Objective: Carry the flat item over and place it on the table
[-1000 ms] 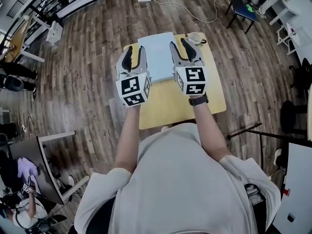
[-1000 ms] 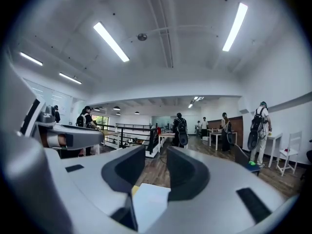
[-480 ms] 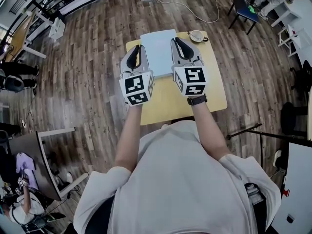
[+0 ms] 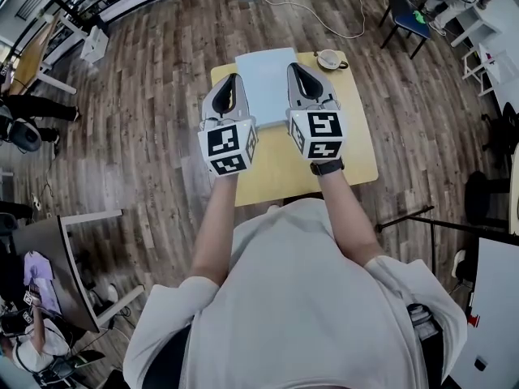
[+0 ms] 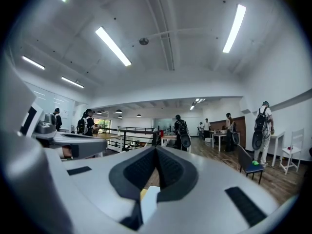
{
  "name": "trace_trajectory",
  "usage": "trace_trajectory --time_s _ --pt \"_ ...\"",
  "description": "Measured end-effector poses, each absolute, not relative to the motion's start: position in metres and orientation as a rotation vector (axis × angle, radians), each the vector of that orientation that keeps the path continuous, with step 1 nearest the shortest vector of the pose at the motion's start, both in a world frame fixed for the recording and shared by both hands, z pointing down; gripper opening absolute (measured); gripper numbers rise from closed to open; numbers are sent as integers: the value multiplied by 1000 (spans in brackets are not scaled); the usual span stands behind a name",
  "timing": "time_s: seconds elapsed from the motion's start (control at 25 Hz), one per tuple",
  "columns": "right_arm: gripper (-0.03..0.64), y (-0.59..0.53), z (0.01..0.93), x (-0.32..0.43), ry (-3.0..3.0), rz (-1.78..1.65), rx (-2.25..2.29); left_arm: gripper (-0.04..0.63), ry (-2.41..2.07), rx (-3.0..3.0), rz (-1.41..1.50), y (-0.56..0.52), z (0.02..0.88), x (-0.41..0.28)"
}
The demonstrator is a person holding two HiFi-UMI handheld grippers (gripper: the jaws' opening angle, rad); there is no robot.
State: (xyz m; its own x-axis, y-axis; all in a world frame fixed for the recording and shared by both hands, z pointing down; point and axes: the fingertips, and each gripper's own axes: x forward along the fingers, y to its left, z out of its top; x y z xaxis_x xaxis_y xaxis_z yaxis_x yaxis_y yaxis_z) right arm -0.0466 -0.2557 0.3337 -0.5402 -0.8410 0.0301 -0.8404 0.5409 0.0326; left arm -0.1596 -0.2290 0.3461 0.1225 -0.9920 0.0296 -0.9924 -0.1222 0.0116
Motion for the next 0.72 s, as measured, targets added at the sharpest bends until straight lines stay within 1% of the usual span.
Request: trace_trajectory --time_s 0.48,0.72 --pt "11 -271 351 -46 -2689 18 1487 9 -2025 2333 61 -245 358 -156" --pt "11 -303 368 -46 -2675 44 1480 9 -2023 2304 83 -275 377 -159"
